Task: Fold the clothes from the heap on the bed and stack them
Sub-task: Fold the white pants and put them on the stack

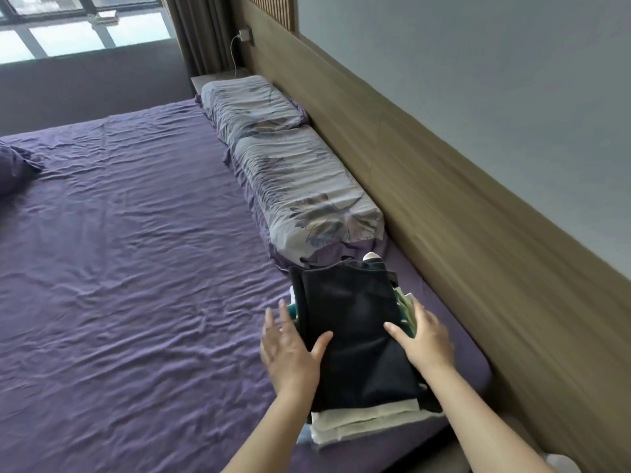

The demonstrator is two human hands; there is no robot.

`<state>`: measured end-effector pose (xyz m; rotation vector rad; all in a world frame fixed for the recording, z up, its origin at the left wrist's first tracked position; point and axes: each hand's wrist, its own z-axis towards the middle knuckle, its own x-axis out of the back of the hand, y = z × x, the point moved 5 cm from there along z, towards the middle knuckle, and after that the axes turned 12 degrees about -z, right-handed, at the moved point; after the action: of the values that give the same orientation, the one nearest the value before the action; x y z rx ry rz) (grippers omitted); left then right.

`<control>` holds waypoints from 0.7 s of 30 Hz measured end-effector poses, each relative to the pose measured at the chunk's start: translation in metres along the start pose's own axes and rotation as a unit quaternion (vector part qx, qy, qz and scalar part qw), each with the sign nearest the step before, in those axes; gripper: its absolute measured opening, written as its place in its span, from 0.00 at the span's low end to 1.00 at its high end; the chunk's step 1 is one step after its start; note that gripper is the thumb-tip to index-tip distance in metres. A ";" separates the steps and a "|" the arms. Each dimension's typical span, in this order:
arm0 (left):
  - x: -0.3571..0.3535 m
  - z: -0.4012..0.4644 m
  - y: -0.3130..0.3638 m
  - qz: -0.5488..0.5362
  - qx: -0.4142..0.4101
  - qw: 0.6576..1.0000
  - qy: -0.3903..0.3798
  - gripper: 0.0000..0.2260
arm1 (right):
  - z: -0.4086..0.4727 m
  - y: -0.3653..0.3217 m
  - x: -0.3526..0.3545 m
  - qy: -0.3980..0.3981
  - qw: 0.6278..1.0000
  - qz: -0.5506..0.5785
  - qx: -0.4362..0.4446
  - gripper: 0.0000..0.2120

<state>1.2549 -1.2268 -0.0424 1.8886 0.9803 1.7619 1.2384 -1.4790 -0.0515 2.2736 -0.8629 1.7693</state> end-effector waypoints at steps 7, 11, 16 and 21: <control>-0.025 -0.012 0.016 0.210 -0.272 0.930 -0.131 0.33 | -0.034 -0.052 0.007 0.131 0.943 -0.184 0.244 0.26; -0.042 -0.006 -0.007 0.237 -0.233 0.927 -0.172 0.40 | -0.021 -0.025 -0.026 -0.010 0.967 -0.180 0.183 0.25; -0.040 0.000 0.008 0.258 -0.202 0.921 -0.211 0.39 | -0.020 -0.037 -0.021 -0.014 0.965 -0.206 0.162 0.25; -0.016 0.000 0.035 0.251 -0.195 0.917 -0.240 0.28 | -0.034 -0.063 0.000 -0.044 0.957 -0.249 0.145 0.25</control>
<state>1.2630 -1.2619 -0.0298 2.2475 -0.0455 1.4553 1.2419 -1.4126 -0.0267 2.4655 -0.0119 1.6452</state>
